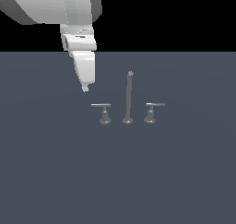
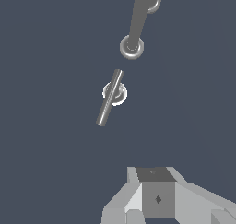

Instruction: Turn on the faucet by rotating a designated handle.

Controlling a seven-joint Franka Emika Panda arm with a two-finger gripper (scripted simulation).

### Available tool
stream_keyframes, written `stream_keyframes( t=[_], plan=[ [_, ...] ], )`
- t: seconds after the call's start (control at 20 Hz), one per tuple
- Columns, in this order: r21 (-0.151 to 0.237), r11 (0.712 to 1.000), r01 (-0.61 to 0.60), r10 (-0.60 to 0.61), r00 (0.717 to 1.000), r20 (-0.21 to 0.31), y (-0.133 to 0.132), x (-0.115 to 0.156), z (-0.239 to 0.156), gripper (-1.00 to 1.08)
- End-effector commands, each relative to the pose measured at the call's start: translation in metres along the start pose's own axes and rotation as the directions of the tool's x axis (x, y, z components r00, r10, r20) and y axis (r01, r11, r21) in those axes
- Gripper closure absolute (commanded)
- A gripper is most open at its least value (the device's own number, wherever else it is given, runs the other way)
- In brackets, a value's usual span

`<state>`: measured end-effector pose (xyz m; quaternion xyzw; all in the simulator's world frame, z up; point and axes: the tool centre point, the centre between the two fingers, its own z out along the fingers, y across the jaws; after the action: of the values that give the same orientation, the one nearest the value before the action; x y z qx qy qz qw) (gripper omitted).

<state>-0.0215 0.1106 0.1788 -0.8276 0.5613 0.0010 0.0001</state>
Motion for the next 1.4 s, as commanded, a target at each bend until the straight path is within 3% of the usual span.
stream_keyframes(
  t=[0.0,0.7,1.35],
  plan=[
    [0.000,0.999,-0.053,0.053,0.999,-0.002,-0.012,0.007,0.014,1.08],
    [0.001,0.956,-0.293,0.293,0.956,-0.004,-0.065,0.047,0.078,1.08],
    [0.002,0.940,-0.340,0.340,0.940,-0.002,-0.075,0.057,0.089,1.08]
  ],
)
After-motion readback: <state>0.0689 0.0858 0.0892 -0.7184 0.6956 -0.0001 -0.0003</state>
